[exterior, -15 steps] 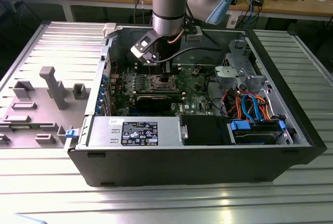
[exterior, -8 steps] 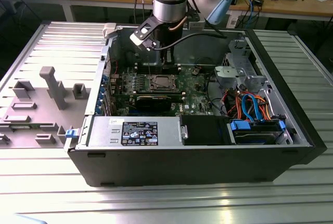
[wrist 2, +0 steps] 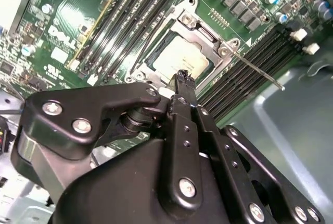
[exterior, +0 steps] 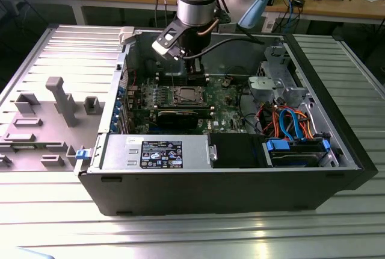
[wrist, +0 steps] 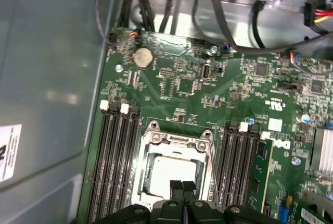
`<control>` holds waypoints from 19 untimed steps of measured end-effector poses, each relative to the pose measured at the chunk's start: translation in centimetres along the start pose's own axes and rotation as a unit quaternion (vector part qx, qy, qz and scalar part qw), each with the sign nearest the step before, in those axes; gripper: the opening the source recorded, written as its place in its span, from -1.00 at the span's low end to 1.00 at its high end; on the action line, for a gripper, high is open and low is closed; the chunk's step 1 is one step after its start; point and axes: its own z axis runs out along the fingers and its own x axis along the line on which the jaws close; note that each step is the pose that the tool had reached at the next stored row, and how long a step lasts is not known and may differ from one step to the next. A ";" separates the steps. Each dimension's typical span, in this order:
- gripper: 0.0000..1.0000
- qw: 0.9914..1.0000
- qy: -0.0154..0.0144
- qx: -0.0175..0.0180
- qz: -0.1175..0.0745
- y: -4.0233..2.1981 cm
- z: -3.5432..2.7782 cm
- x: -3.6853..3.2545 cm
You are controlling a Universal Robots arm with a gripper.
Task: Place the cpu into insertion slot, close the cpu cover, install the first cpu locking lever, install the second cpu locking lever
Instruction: 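Install the first cpu locking lever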
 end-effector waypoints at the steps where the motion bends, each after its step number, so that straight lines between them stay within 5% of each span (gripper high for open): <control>1: -0.79 1.000 0.000 0.000 -0.007 0.00 0.00 0.00; 6: -0.79 0.999 0.001 0.000 -0.046 0.00 0.01 0.00; 11: -0.79 0.995 0.002 0.001 -0.095 0.00 0.01 0.00; 12: -0.79 0.994 0.002 0.001 -0.107 0.00 0.01 0.00; 15: -0.79 0.989 0.003 0.001 -0.149 0.00 0.01 0.00; 17: -0.79 0.984 0.003 0.002 -0.176 0.00 0.01 0.00; 19: -0.79 0.979 0.004 0.002 -0.204 0.00 0.02 0.00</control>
